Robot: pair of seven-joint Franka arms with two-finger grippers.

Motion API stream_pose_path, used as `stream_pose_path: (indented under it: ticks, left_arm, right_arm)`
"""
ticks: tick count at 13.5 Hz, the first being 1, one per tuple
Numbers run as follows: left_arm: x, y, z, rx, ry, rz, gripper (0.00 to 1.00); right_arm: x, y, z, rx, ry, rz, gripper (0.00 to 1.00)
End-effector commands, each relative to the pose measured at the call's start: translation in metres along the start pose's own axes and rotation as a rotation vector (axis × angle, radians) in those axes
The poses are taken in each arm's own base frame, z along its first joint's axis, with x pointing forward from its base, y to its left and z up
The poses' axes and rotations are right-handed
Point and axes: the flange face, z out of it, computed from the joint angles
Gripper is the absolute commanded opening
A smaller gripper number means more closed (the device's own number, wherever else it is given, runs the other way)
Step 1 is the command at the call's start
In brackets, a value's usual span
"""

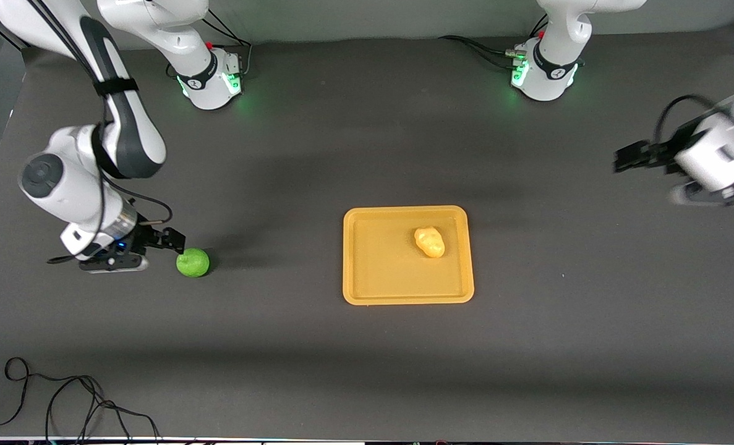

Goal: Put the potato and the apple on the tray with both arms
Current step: 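Reach the right gripper to the green apple while the left gripper withdraws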

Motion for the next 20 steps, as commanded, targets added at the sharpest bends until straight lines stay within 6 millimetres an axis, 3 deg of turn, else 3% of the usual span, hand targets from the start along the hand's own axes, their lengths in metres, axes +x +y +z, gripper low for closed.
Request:
stream_pose_path:
  ticks: [1,5,7,10,13,14,15,16,17,18,20]
  left_arm:
    - [-0.020,-0.035,-0.017,-0.002,0.024,0.021,0.97]
    - [-0.048,-0.064,-0.039,0.000,0.033,0.039,0.97]
    - [-0.052,-0.065,-0.049,0.000,0.038,0.036,0.97]
    - [-0.051,-0.060,-0.051,-0.006,0.040,0.039,0.96]
    - [-0.051,-0.054,-0.050,-0.010,0.037,0.049,0.95]
    - [-0.051,-0.052,-0.050,-0.011,0.038,0.047,0.95]
    - [-0.052,-0.052,-0.051,-0.013,0.043,0.046,0.94]
    - [-0.052,-0.043,-0.052,-0.011,0.045,0.037,0.93]
    - [-0.049,-0.023,-0.051,0.003,0.046,0.019,0.93]
    - [-0.049,-0.026,-0.056,0.000,0.059,-0.003,0.94]
    - [-0.048,-0.023,-0.060,0.001,0.069,0.005,0.94]
  right_arm:
    - [0.004,-0.005,0.029,-0.003,0.011,0.009,1.00]
    - [0.001,-0.006,0.088,-0.010,-0.009,0.006,1.00]
    - [-0.001,-0.004,0.095,-0.011,-0.021,0.005,1.00]
    - [-0.005,-0.004,0.109,-0.013,-0.049,0.002,1.00]
    - [-0.003,-0.004,0.107,-0.013,-0.043,-0.006,0.42]
    - [-0.003,-0.003,0.107,-0.013,-0.041,-0.006,0.32]
    - [-0.001,-0.003,0.102,-0.012,-0.037,-0.006,0.32]
    - [0.005,-0.004,0.077,-0.009,-0.008,-0.008,0.32]
    - [0.009,-0.008,0.034,-0.003,-0.002,-0.012,0.32]
    - [0.012,-0.009,-0.015,0.000,-0.019,-0.015,0.32]
    - [0.023,-0.012,-0.094,0.004,-0.057,-0.016,0.32]
